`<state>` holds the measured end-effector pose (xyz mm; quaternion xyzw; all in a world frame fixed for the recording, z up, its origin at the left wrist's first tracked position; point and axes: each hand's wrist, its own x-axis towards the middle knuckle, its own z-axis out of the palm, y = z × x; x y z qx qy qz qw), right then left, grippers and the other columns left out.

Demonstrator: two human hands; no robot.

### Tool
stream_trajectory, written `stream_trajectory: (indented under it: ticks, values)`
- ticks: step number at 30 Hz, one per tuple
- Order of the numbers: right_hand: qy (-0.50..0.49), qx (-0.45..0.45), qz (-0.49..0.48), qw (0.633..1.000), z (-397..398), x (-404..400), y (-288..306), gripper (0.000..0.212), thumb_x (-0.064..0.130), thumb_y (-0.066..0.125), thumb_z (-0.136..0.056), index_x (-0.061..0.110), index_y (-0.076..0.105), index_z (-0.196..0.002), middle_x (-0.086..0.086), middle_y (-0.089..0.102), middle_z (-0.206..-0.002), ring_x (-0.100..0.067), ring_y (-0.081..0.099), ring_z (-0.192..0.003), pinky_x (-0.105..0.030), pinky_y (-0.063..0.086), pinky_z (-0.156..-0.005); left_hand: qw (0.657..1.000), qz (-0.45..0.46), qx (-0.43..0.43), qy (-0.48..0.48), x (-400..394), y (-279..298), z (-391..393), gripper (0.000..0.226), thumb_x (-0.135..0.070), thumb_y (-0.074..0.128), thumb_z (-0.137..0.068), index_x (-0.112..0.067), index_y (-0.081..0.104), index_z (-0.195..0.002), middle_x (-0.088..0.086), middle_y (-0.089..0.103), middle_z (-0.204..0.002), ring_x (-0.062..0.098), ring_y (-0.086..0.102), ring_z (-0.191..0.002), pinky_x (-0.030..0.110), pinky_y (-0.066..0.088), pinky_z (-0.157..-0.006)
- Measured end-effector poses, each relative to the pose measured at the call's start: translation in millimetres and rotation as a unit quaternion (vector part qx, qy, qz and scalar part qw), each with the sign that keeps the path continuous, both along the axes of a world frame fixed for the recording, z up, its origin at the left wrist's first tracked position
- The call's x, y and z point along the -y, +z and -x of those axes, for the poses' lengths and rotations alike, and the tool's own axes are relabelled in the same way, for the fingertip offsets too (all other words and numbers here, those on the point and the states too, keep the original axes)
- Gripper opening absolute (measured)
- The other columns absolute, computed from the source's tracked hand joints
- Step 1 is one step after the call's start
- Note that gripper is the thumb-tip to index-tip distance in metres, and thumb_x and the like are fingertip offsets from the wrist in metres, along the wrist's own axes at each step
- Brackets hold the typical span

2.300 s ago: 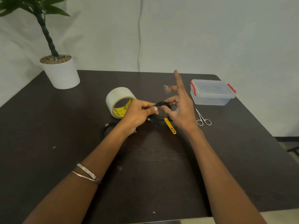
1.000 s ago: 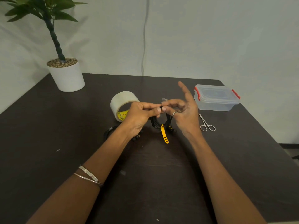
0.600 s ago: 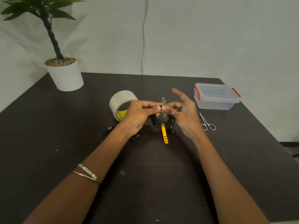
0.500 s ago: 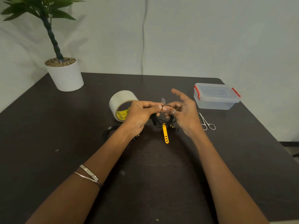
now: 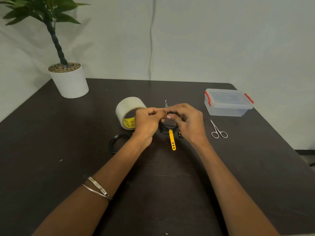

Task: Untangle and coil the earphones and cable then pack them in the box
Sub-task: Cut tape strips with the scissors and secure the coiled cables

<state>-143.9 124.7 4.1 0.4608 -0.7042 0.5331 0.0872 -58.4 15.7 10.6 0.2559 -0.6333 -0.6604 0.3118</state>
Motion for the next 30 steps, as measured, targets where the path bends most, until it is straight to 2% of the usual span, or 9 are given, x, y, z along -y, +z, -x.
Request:
stream_trajectory:
  ticks: [3, 8, 10, 12, 15, 19, 24, 27, 30]
  values:
    - [0.007, 0.02, 0.005, 1.0, 1, -1, -2, 0.021, 0.009, 0.071, -0.083, 0.015, 0.075, -0.103, 0.0, 0.073, -0.093, -0.01, 0.067, -0.09, -0.026, 0.053, -0.082, 1.0, 0.027, -0.006, -0.007, 1, -2, 0, 0.011, -0.006, 0.068, -0.084, -0.005, 0.075, -0.093, 0.009, 0.072, -0.074, 0.009, 0.062, -0.063, 0.019, 0.053, -0.068]
    - [0.029, 0.143, 0.021, 0.989, 4, -1, -2, 0.018, 0.014, 0.068, -0.087, 0.026, 0.075, -0.099, 0.008, 0.075, -0.092, -0.005, 0.069, -0.089, -0.025, 0.052, -0.08, 1.0, 0.019, -0.02, -0.009, 2, -2, 0, 0.02, -0.005, 0.07, -0.083, -0.007, 0.07, -0.103, 0.008, 0.074, -0.082, 0.009, 0.067, -0.067, 0.02, 0.055, -0.069]
    - [0.015, 0.153, 0.017, 0.988, 6, 0, -4, 0.016, 0.013, 0.07, -0.086, 0.022, 0.076, -0.098, 0.006, 0.076, -0.091, -0.002, 0.068, -0.083, -0.023, 0.05, -0.075, 0.999, 0.04, -0.022, -0.015, 2, -3, -1, 0.022, -0.007, 0.07, -0.083, -0.012, 0.066, -0.105, 0.009, 0.074, -0.078, 0.013, 0.068, -0.067, 0.025, 0.056, -0.074]
    - [0.004, 0.15, 0.017, 0.989, 8, 0, -3, 0.016, 0.012, 0.072, -0.084, 0.017, 0.076, -0.099, 0.003, 0.075, -0.092, -0.005, 0.069, -0.086, -0.025, 0.053, -0.079, 0.998, 0.065, -0.022, -0.013, 0, -3, -2, 0.021, -0.008, 0.07, -0.084, -0.013, 0.061, -0.102, 0.011, 0.073, -0.074, 0.018, 0.069, -0.067, 0.031, 0.055, -0.077]
    - [-0.009, 0.101, 0.009, 0.995, 8, -3, 0, 0.02, 0.008, 0.074, -0.081, 0.01, 0.075, -0.101, 0.0, 0.074, -0.094, -0.007, 0.069, -0.09, -0.02, 0.053, -0.084, 0.994, 0.103, -0.026, -0.016, -1, -2, -3, 0.019, -0.009, 0.07, -0.084, -0.012, 0.055, -0.095, 0.01, 0.074, -0.073, 0.02, 0.071, -0.069, 0.034, 0.055, -0.079]
    - [-0.037, -0.004, -0.029, 0.999, 10, -6, 2, 0.021, 0.009, 0.074, -0.081, 0.008, 0.075, -0.102, -0.006, 0.072, -0.088, -0.012, 0.065, -0.079, -0.012, 0.047, -0.072, 0.982, 0.186, -0.018, -0.016, 0, -4, -2, 0.014, -0.011, 0.072, -0.083, -0.011, 0.06, -0.09, 0.002, 0.074, -0.072, 0.013, 0.071, -0.071, 0.033, 0.055, -0.078]
    - [-0.055, -0.126, -0.068, 0.988, 13, -7, 3, 0.022, 0.013, 0.067, -0.085, 0.009, 0.074, -0.105, -0.01, 0.068, -0.081, -0.019, 0.062, -0.072, -0.02, 0.044, -0.064, 0.958, 0.285, -0.031, -0.008, -2, -1, -2, 0.018, -0.008, 0.073, -0.08, -0.013, 0.073, -0.097, 0.0, 0.075, -0.083, 0.0, 0.068, -0.078, 0.013, 0.051, -0.076]
    - [-0.059, -0.158, -0.08, 0.983, 13, -5, 2, 0.022, 0.01, 0.064, -0.086, 0.005, 0.072, -0.106, -0.011, 0.064, -0.081, -0.02, 0.06, -0.071, -0.019, 0.04, -0.065, 0.926, 0.377, -0.036, 0.008, 0, 0, -2, 0.024, -0.009, 0.073, -0.079, -0.01, 0.074, -0.103, 0.005, 0.075, -0.09, 0.007, 0.069, -0.081, 0.023, 0.054, -0.078]
    - [-0.058, -0.188, -0.101, 0.975, 14, -5, 3, 0.023, 0.009, 0.06, -0.087, 0.0, 0.07, -0.105, -0.014, 0.063, -0.083, -0.025, 0.061, -0.072, -0.023, 0.042, -0.066, 0.872, 0.489, -0.007, 0.032, 1, -1, -1, 0.027, -0.016, 0.07, -0.078, -0.008, 0.074, -0.103, 0.01, 0.072, -0.077, 0.024, 0.067, -0.069, 0.034, 0.055, -0.063]
